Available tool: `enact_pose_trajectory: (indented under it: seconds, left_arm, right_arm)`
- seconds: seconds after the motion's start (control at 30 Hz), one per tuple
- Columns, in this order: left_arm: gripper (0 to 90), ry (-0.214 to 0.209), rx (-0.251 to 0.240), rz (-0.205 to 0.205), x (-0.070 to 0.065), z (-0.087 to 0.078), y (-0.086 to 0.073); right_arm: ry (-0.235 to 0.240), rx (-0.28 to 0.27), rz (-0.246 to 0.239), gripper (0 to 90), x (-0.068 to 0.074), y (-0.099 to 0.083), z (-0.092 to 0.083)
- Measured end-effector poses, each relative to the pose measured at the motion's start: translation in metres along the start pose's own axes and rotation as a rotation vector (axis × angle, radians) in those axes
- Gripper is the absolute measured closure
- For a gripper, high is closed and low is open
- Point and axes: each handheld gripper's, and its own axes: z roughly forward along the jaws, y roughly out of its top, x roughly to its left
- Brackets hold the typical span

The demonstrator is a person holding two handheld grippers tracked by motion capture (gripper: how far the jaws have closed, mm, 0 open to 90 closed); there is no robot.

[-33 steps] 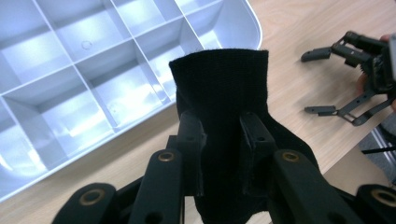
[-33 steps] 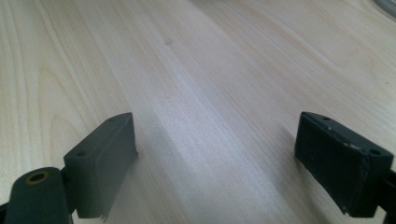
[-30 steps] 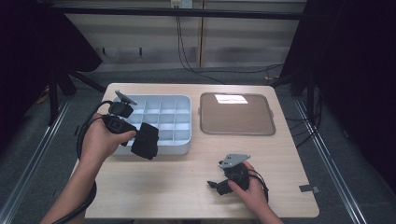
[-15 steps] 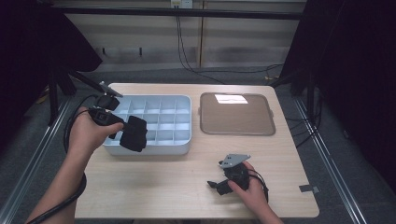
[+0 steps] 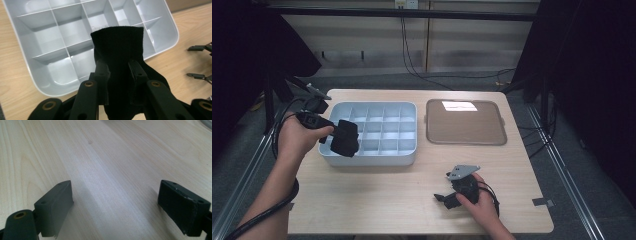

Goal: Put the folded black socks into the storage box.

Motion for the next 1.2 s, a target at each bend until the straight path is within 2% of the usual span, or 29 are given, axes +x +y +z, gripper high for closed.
enact_pose_trajectory:
  seconds: [0.07,0.2,0.27,0.37,0.43,0.83,1.0,1.2]
  left_arm:
    - [72.9,0.013,-0.001,-0.012,0.003,0.001,0.0]
    - [72.9,0.033,0.009,-0.009,0.012,0.002,0.001]
    - [73.0,0.042,0.003,-0.026,0.016,0.003,0.001]
    - [73.0,0.051,0.007,-0.023,0.023,0.003,0.002]
    - [72.9,0.064,0.003,-0.039,0.027,0.003,0.003]
    - [72.9,0.066,0.0,-0.088,0.054,0.015,0.001]
    - [72.9,0.066,0.0,-0.109,0.061,0.02,-0.001]
    - [72.8,0.07,0.014,-0.108,0.064,0.026,-0.003]
  right_arm:
    - [0.0,0.0,0.0,12.3,0.0,0.0,0.0]
    - [0.0,0.0,0.001,12.3,0.0,0.0,0.0]
    - [0.0,0.0,0.001,12.3,0.0,0.0,0.0]
    - [0.0,0.0,0.001,12.3,0.0,0.0,0.0]
    - [0.0,0.0,0.0,12.3,0.0,0.0,0.0]
    - [-0.002,0.0,0.003,12.3,0.0,0.0,0.0]
    - [-0.002,0.0,0.003,12.3,0.0,0.0,0.0]
    - [-0.003,-0.001,0.002,12.3,0.0,0.0,0.0]
